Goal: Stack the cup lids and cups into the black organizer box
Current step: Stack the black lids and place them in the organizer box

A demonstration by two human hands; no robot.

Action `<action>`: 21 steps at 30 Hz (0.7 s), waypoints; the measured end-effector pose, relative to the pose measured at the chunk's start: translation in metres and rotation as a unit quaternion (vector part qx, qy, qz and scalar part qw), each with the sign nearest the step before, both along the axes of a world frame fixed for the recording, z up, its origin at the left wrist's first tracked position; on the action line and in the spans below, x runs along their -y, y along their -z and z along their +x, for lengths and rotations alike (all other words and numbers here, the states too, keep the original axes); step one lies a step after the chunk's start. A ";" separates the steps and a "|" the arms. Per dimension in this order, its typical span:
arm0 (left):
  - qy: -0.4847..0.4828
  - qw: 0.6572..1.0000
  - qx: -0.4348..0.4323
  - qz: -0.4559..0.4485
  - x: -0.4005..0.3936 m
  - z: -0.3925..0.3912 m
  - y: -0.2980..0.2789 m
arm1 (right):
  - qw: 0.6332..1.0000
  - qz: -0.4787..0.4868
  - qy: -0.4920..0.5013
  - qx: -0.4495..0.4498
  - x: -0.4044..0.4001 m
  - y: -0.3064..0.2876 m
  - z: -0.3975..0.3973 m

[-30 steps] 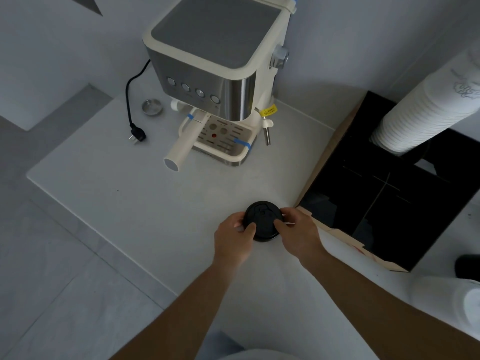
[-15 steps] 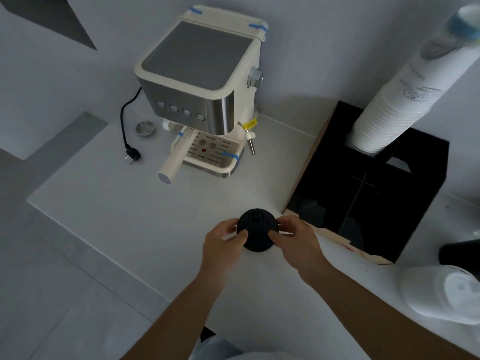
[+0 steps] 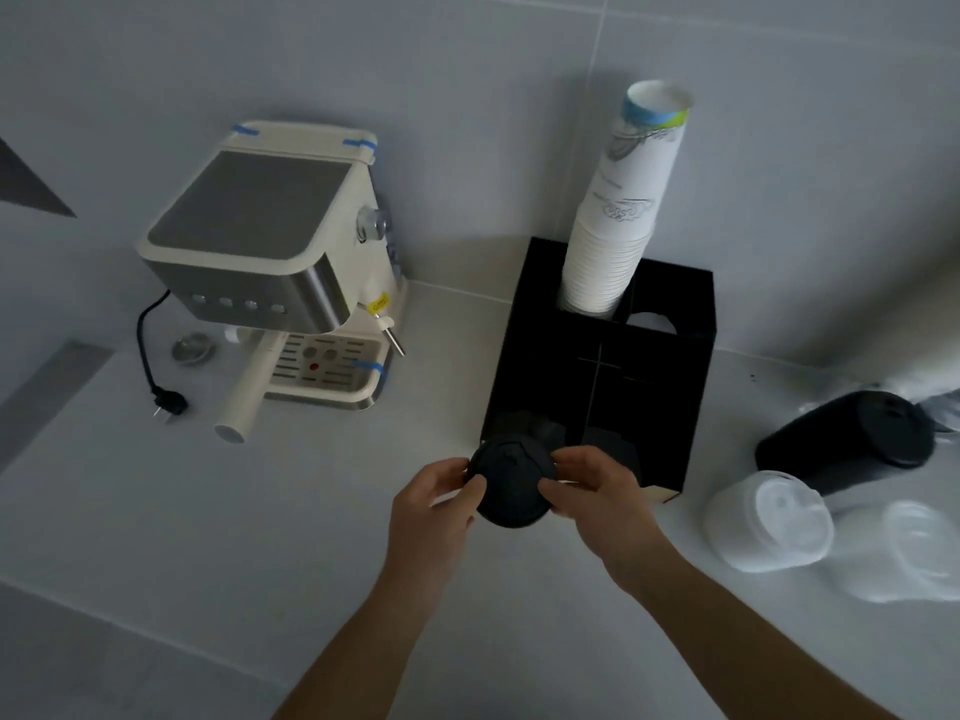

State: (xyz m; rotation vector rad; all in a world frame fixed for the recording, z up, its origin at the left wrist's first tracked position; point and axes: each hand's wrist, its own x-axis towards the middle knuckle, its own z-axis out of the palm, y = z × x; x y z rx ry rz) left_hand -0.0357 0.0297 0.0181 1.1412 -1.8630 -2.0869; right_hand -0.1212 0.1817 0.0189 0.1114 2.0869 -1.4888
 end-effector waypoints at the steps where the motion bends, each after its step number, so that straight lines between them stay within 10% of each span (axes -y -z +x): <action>1: 0.011 1.000 -0.001 -0.004 -0.004 -0.003 -0.001 | 1.000 0.001 0.007 -0.002 -0.006 0.000 -0.001; 21: 0.203 0.978 0.034 0.025 -0.097 -0.100 -0.005 | 0.982 0.131 0.116 -0.077 -0.082 0.005 -0.073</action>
